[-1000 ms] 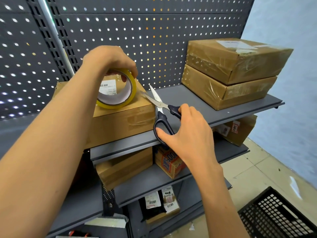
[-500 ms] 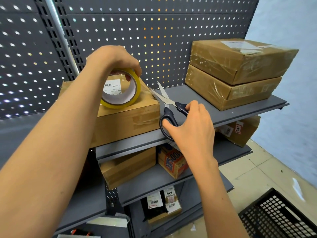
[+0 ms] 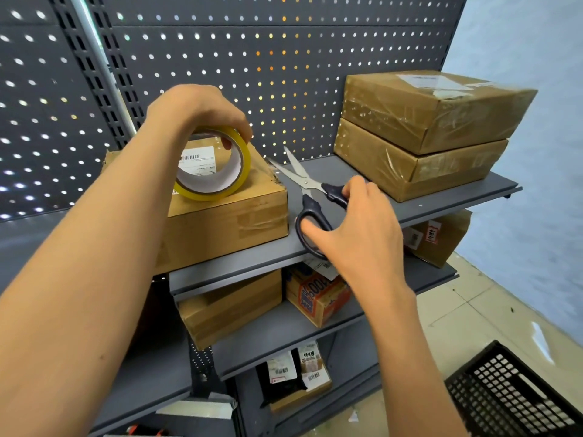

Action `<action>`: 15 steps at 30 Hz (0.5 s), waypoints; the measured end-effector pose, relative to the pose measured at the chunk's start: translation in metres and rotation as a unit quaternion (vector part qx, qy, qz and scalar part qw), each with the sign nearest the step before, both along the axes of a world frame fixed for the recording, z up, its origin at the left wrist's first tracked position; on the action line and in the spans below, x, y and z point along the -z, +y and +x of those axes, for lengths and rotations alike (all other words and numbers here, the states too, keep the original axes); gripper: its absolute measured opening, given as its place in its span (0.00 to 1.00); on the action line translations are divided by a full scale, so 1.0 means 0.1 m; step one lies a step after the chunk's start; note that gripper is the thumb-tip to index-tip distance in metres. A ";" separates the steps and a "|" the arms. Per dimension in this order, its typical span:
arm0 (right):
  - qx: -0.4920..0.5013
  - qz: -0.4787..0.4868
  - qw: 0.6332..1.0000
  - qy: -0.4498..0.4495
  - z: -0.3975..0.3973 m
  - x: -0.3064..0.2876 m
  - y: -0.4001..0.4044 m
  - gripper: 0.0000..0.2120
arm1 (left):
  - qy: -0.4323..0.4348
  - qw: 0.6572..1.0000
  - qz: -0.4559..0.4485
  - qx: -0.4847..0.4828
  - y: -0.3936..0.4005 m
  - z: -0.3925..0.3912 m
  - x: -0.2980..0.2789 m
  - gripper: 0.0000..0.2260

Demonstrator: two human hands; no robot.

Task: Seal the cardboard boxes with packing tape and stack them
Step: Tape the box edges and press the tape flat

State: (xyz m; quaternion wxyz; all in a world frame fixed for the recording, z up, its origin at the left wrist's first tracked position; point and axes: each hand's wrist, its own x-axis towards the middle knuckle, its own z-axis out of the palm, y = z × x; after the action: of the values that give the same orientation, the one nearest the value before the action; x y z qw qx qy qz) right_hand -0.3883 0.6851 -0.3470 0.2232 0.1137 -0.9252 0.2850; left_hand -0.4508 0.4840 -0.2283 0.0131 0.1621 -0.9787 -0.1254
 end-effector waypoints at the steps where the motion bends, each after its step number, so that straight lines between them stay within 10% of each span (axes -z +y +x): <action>1: -0.008 0.017 1.000 -0.007 0.03 0.01 -0.02 0.22 | 0.001 1.000 0.001 0.001 0.00 0.00 0.00 0.14; 15: -0.018 0.088 0.995 -0.029 0.19 -0.09 -0.06 0.23 | 0.012 1.000 0.018 0.003 -0.02 -0.01 0.01 0.13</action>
State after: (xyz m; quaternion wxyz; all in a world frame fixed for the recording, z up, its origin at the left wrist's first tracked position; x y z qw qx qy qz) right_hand -0.3694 0.6790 -0.3381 0.1798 0.1411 -0.9508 0.2092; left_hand -0.4519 0.4820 -0.2297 0.0212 0.1580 -0.9766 -0.1446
